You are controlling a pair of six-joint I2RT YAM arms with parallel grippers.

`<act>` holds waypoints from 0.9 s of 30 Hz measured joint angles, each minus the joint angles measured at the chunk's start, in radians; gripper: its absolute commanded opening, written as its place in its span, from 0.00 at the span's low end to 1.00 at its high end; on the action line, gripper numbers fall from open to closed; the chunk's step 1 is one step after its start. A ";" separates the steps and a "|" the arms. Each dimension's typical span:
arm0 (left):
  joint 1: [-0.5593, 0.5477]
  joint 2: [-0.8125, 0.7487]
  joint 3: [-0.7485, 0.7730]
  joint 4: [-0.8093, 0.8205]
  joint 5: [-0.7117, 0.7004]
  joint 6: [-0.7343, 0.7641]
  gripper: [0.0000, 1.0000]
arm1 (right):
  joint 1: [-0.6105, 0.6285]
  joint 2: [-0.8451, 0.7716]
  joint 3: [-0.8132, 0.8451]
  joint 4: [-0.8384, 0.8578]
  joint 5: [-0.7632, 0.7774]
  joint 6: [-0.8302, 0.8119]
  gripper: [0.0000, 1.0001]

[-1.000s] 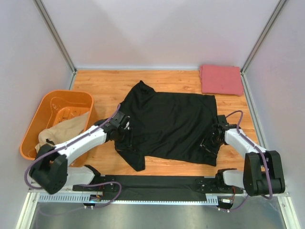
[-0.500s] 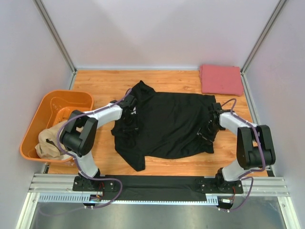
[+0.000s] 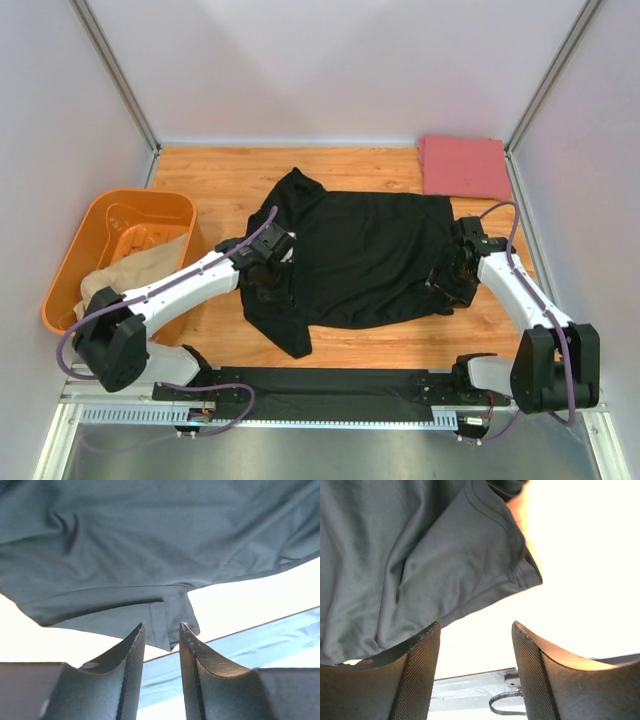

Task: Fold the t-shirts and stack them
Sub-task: Flatten the tshirt out

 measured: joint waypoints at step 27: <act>-0.134 0.328 0.083 -0.017 -0.033 -0.029 0.40 | -0.006 -0.068 -0.067 -0.039 -0.023 0.046 0.63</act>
